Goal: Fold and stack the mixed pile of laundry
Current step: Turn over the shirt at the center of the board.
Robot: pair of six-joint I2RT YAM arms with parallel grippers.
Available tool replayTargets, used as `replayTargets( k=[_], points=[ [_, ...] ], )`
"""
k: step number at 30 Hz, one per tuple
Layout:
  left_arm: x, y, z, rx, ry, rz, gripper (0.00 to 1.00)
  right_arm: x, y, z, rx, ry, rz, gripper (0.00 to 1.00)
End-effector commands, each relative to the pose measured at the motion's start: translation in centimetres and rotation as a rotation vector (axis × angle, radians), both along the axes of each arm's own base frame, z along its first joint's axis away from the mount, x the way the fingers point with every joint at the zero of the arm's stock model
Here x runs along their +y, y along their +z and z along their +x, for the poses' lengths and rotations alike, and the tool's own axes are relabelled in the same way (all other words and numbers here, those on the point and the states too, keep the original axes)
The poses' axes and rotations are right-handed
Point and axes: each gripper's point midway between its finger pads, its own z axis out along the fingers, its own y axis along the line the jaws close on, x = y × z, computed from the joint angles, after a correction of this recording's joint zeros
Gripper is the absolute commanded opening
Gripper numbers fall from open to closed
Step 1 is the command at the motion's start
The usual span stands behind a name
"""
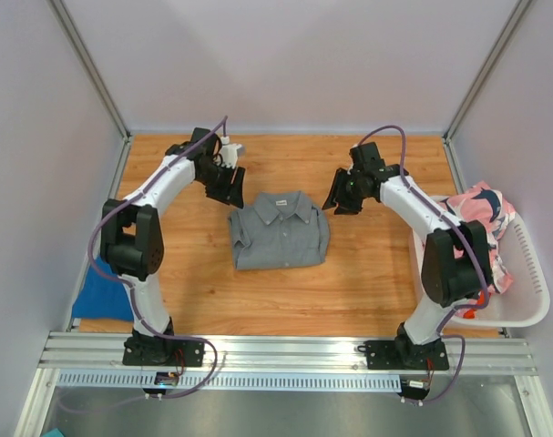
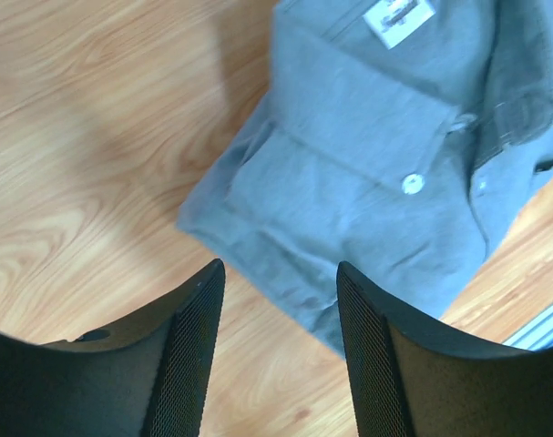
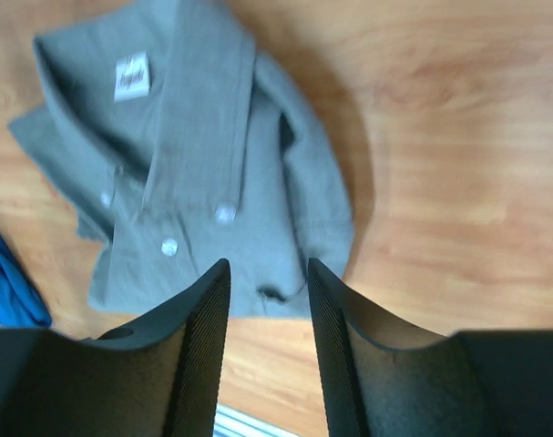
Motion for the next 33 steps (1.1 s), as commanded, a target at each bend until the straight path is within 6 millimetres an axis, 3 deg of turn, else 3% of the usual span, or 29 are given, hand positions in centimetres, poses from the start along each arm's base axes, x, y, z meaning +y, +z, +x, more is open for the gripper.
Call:
replayTargets(
  k=[1,2,8,10,12,14,15,16,18,21,28,30,33],
  points=[
    [-1.6,-1.1,-0.5,0.088,-0.004,-0.037,0.61,0.1,-1.5,2.5,0.005,0.010,-0.008,0.45],
    [-1.7,-1.9,-0.5,0.107,-0.007,-0.029,0.61,0.2,-3.0,2.9,0.035,0.011,-0.016,0.46],
    [-1.7,-3.9,-0.2,0.135,-0.001,0.013,0.57,2.2,-4.8,4.5,0.062,0.006,0.074,0.45],
    [-1.8,-4.5,0.0,0.135,-0.003,0.030,0.51,2.4,-5.8,4.8,0.073,0.003,0.079,0.45],
    [-1.7,-5.0,0.1,0.138,0.001,0.036,0.39,2.8,-6.9,4.7,0.105,0.007,0.099,0.44],
    [-1.7,-5.6,0.1,0.149,-0.002,0.041,0.28,3.3,-7.5,4.4,0.121,0.019,0.127,0.37],
    [-1.6,-5.9,0.2,0.149,0.002,0.047,0.23,3.5,-7.7,4.3,0.130,0.018,0.136,0.24],
    [-1.6,-6.1,0.1,0.153,0.001,0.050,0.19,3.5,-7.7,4.3,0.131,0.016,0.140,0.18],
    [-1.7,-6.0,0.2,0.143,-0.004,0.041,0.00,3.7,-7.2,4.3,0.117,0.013,0.154,0.01],
    [-2.1,-4.8,0.1,0.120,-0.034,0.013,0.00,3.6,-6.3,4.1,0.093,0.017,0.164,0.00],
    [-1.5,2.5,-2.3,0.023,-0.136,-0.072,0.00,3.9,-2.6,2.9,0.022,0.039,0.213,0.00],
    [-0.9,3.1,-3.4,0.049,-0.147,-0.083,0.00,4.0,-2.7,2.4,0.026,0.037,0.219,0.00],
    [0.5,1.6,-3.7,0.100,-0.144,-0.078,0.00,4.2,-3.1,2.3,0.028,0.030,0.229,0.00]
  ],
)
